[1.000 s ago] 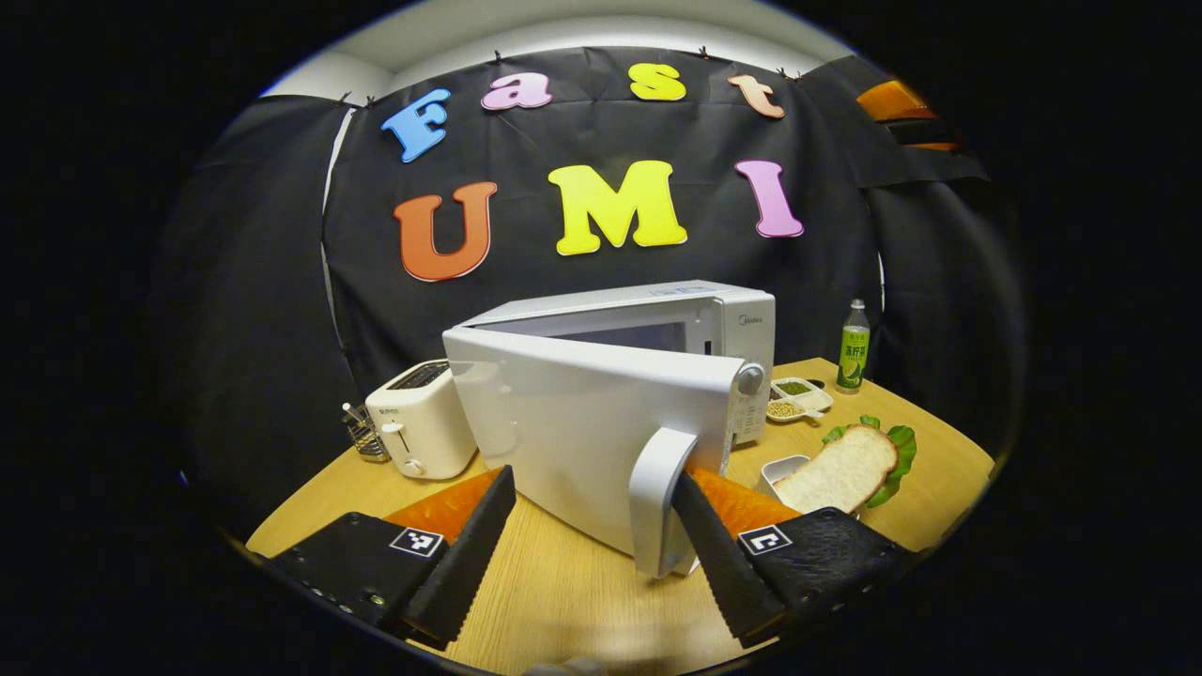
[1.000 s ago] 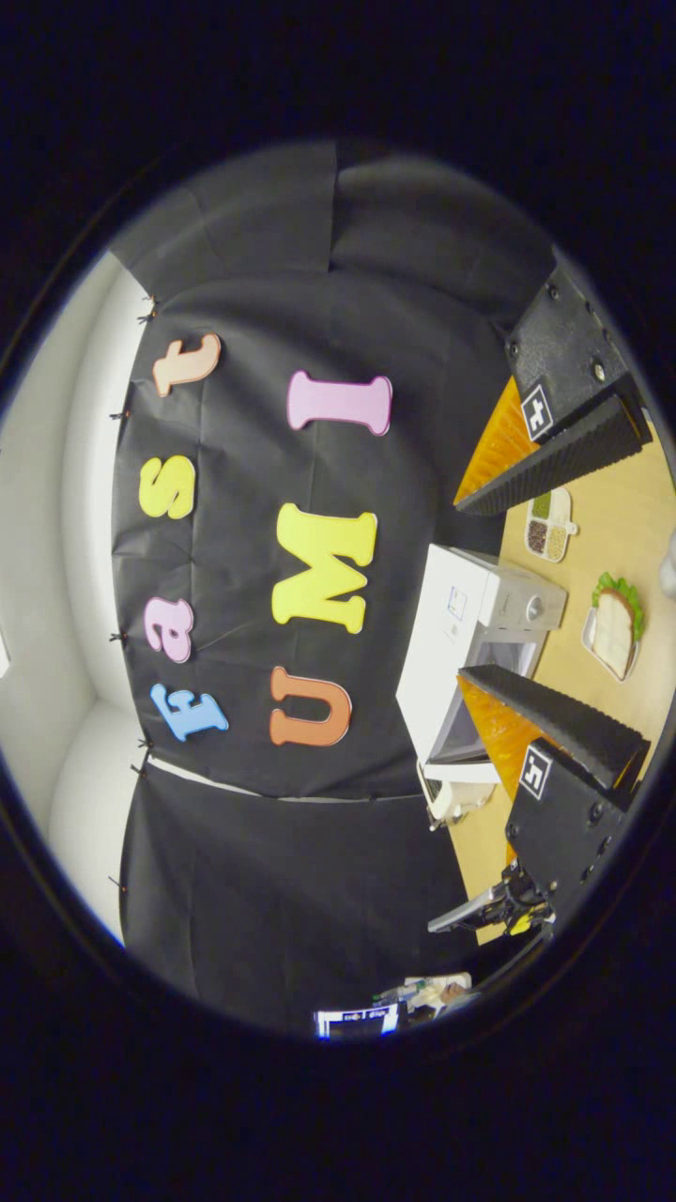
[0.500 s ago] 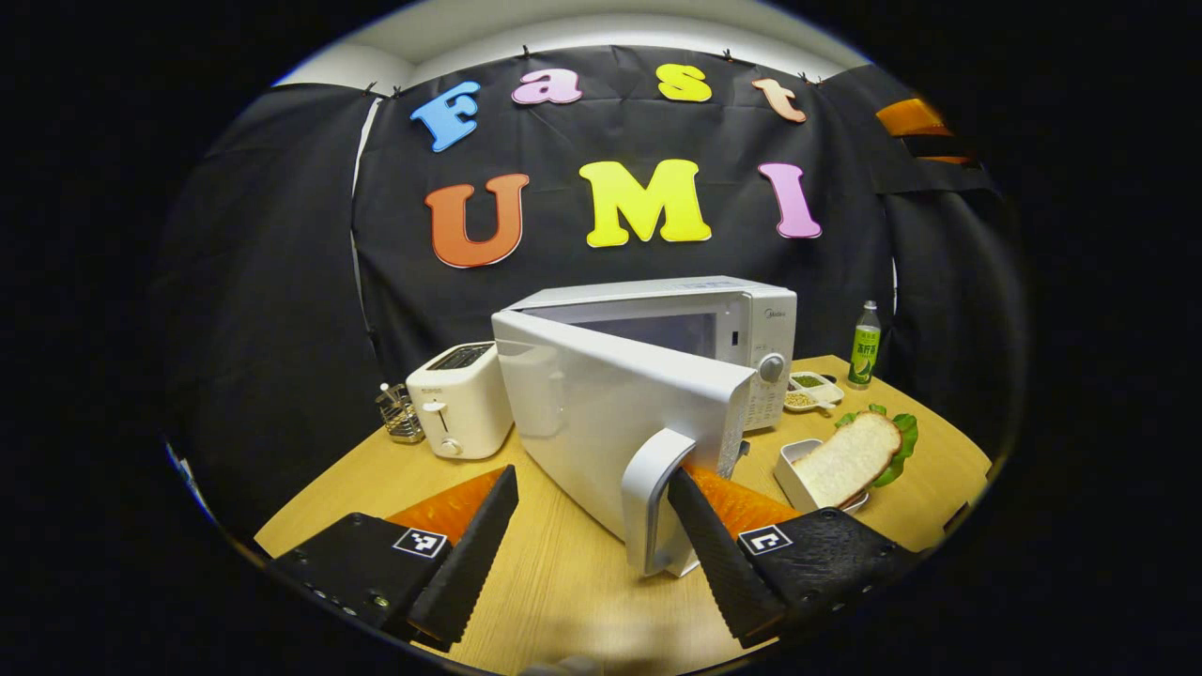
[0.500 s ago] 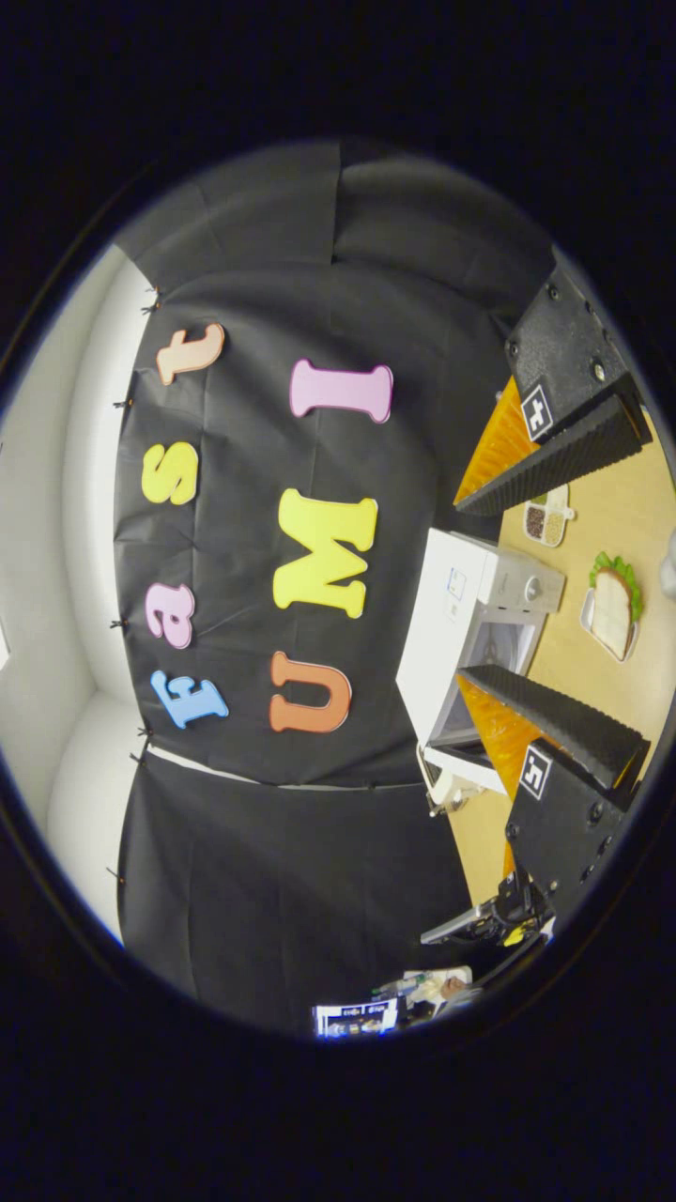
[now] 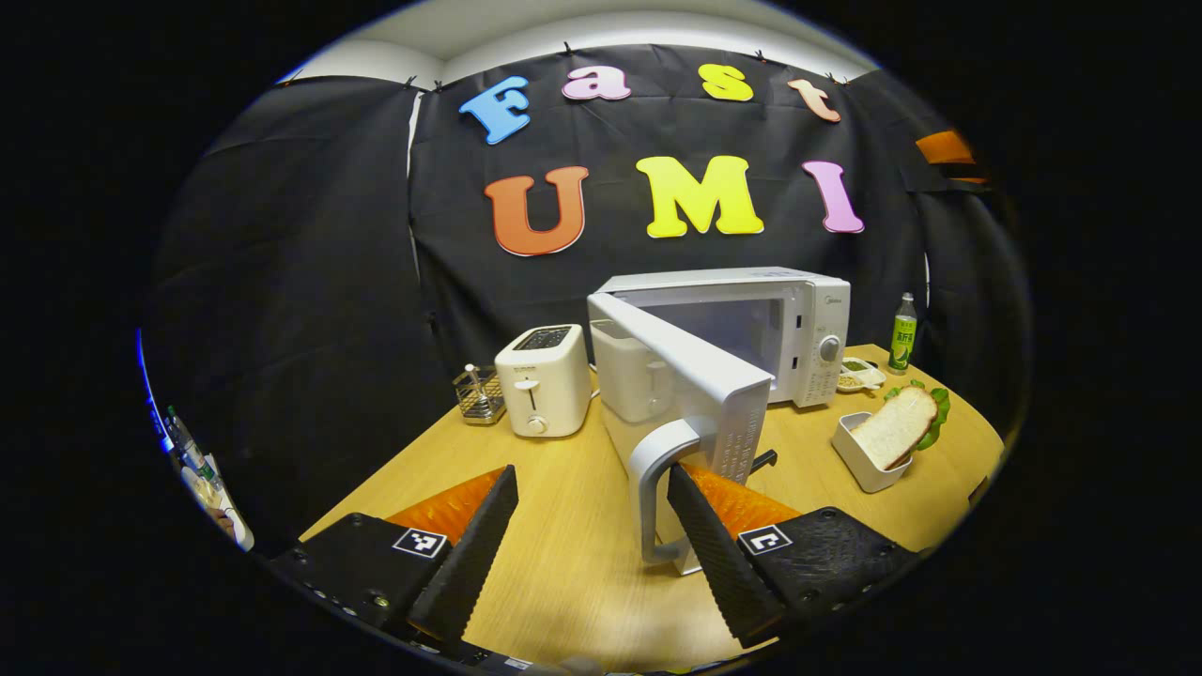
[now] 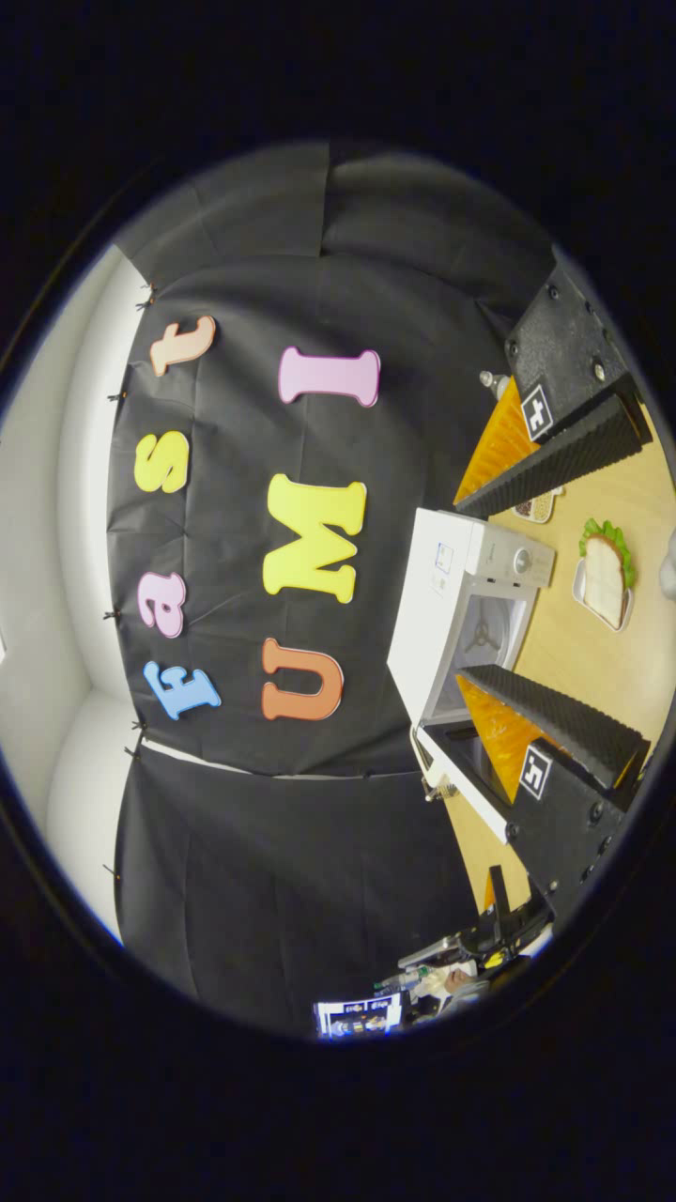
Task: Open the microwave oven with the left hand, put the food in, and close the microwave oven.
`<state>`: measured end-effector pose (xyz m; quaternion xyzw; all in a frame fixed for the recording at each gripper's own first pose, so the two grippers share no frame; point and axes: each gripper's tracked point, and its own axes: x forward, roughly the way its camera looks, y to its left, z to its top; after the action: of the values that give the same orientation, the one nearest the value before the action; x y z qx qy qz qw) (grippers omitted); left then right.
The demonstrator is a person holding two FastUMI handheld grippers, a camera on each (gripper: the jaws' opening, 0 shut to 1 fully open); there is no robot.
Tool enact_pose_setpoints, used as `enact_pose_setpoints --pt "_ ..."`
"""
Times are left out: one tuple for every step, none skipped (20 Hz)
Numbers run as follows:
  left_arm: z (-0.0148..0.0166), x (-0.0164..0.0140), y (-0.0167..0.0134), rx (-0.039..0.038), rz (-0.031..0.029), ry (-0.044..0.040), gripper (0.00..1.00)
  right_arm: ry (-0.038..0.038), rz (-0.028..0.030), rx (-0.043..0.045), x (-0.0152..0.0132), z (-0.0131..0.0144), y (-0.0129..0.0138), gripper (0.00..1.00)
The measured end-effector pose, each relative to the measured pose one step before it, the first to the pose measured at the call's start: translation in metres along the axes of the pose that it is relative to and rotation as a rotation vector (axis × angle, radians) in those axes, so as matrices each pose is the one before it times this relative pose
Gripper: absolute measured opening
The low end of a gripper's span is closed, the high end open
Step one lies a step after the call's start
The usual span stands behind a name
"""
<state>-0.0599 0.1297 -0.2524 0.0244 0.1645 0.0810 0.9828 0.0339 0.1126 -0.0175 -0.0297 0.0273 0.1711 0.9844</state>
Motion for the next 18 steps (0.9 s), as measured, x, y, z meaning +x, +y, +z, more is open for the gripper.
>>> enact_pose_setpoints --pt "-0.00086 -0.00222 0.01242 -0.00779 0.02148 0.00066 0.97 0.00517 -0.00692 0.00437 0.00062 -0.00399 -0.00010 0.96" --pt "-0.00337 -0.00114 0.01189 -0.00659 0.01759 0.00794 0.96 0.00451 -0.00537 0.00705 -0.00011 -0.00286 -0.00023 1.00" --pt "-0.00117 -0.00167 0.01259 0.00199 0.02372 -0.00114 0.97 0.00291 -0.00687 0.00825 -0.00083 -0.00256 -0.00012 1.00" --pt "-0.00075 0.00065 0.01183 0.00195 0.01494 -0.00054 0.97 0.00259 -0.00686 0.00609 -0.00036 -0.00256 -0.00086 1.00" --pt "-0.00158 0.00008 0.00992 0.00326 0.01728 0.00366 0.97 0.00604 -0.00928 0.00312 0.00006 -0.00460 -0.00134 0.96" --pt "-0.00118 0.00070 0.00963 -0.00117 0.00980 0.00537 0.97 0.00530 -0.00803 0.00268 0.00035 -0.00280 -0.00158 0.96" --pt "0.00017 -0.00024 0.00928 -0.00024 0.01302 -0.00027 0.97 0.00656 -0.00778 0.00196 0.00030 -0.00430 -0.00202 0.96" --pt "0.00057 -0.00207 0.00763 0.00266 0.00917 -0.00034 0.97 0.00443 -0.00621 0.00239 0.00112 -0.00306 -0.00243 1.00" --pt "0.00065 -0.00312 0.00677 0.00051 0.00422 -0.00044 0.97 0.00667 -0.00929 0.00156 0.00136 -0.00520 -0.00385 1.00" --pt "0.00252 -0.00393 0.00340 0.00098 0.00206 -0.00425 0.96 0.00970 -0.01105 0.00103 0.00151 -0.00615 -0.00481 0.96" --pt "0.00287 -0.00352 0.00175 0.00239 -0.00344 -0.00424 0.97 0.01290 -0.01108 0.00424 0.00280 -0.00805 -0.00427 1.00" --pt "0.00363 -0.00418 0.00092 -0.00073 -0.00428 -0.00367 0.97 0.02022 -0.00969 0.00760 0.00338 -0.00889 -0.00462 0.96" --pt "0.00543 -0.00514 -0.00091 -0.00112 -0.01067 -0.00214 0.97 0.01836 -0.00614 0.01016 0.00268 -0.01112 -0.00405 0.96" --pt "0.00723 -0.00325 -0.00060 0.00319 -0.00258 -0.00954 0.97 0.02055 -0.00962 0.00830 0.00421 -0.01065 -0.00508 0.96" --pt "0.00627 -0.00282 -0.00264 0.00469 -0.00665 -0.00780 0.97 0.02274 -0.01028 0.00664 0.00464 -0.01286 -0.00603 1.00" --pt "0.00723 -0.00350 -0.00269 0.00482 -0.00396 -0.00895 0.97 0.02264 -0.00551 0.00367 0.00548 -0.01299 -0.00508 0.96" --pt "0.00665 -0.00180 -0.00533 -0.00005 -0.01245 -0.00770 0.97 0.02726 -0.00279 0.00527 0.00595 -0.01376 -0.00399 0.96" --pt "0.00754 -0.00129 -0.00710 0.00079 -0.01060 -0.00499 0.97 0.02697 -0.00242 0.00777 0.00660 -0.01334 -0.00434 0.96"
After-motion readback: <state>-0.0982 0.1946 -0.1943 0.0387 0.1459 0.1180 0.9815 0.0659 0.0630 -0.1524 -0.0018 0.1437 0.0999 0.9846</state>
